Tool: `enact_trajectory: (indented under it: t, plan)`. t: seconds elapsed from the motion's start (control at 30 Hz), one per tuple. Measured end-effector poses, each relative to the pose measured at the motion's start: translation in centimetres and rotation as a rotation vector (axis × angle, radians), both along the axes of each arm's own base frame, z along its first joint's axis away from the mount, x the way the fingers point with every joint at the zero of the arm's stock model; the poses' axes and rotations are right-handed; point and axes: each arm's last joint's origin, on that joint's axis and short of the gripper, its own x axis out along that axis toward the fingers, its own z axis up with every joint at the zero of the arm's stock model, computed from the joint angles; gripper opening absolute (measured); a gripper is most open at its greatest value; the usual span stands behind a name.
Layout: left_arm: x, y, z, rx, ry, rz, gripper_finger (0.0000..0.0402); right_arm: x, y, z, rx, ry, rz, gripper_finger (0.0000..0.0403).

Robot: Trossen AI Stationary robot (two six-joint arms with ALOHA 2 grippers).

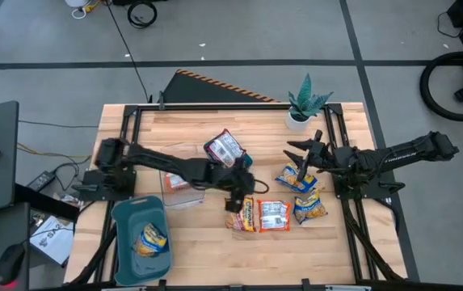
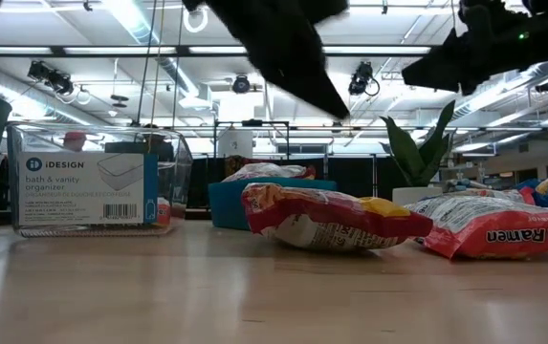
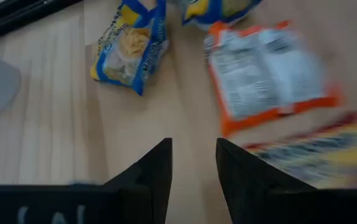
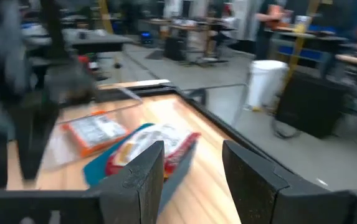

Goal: Sort Maruchan noodles
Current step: Put the blue noodle pack into the green bin

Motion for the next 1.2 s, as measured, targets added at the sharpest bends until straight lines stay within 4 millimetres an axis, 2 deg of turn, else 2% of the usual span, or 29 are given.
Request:
enact_trajectory:
  t: [0.1, 0.23, 0.33, 0.43, 0.63, 0.73, 1.03, 1.2]
  plan:
    - [1.9, 1.3, -2.4, 0.063, -0.043, -0.022, 0.0130, -0.6, 0.5, 0.0, 0.013, -0.005, -0.049, 0.0169]
    - [3.6, 2.6, -4.6, 0.140, -0.097, -0.001, 0.0130, -1.2, 1.3, 0.3, 0.016, -0.025, -0.017, 0.0169]
    - [4.7, 3.4, -5.3, 0.144, -0.087, 0.008, 0.0130, -1.6, 1.8, 0.5, 0.018, -0.041, 0.031, 0.0169]
    - [6.2, 3.9, -5.0, 0.122, -0.089, 0.010, 0.0130, -1.8, 2.1, 0.7, 0.013, -0.050, 0.030, 0.0169]
    - [9.4, 3.5, -5.0, 0.149, -0.020, -0.024, 0.0130, -2.1, 2.4, 0.8, -0.010, -0.047, -0.018, 0.0168]
    - [10.2, 3.4, -5.6, 0.157, -0.012, -0.032, 0.0130, -2.3, 2.6, 0.8, -0.025, -0.041, -0.023, 0.0168]
    - [11.0, 3.9, -8.9, 0.213, 0.020, -0.025, 0.0130, -2.5, 3.1, 0.8, -0.049, -0.032, -0.027, 0.0168]
    - [11.4, 4.2, -9.4, 0.263, -0.006, -0.038, 0.0129, -2.5, 3.1, 0.8, -0.049, -0.033, -0.025, 0.0168]
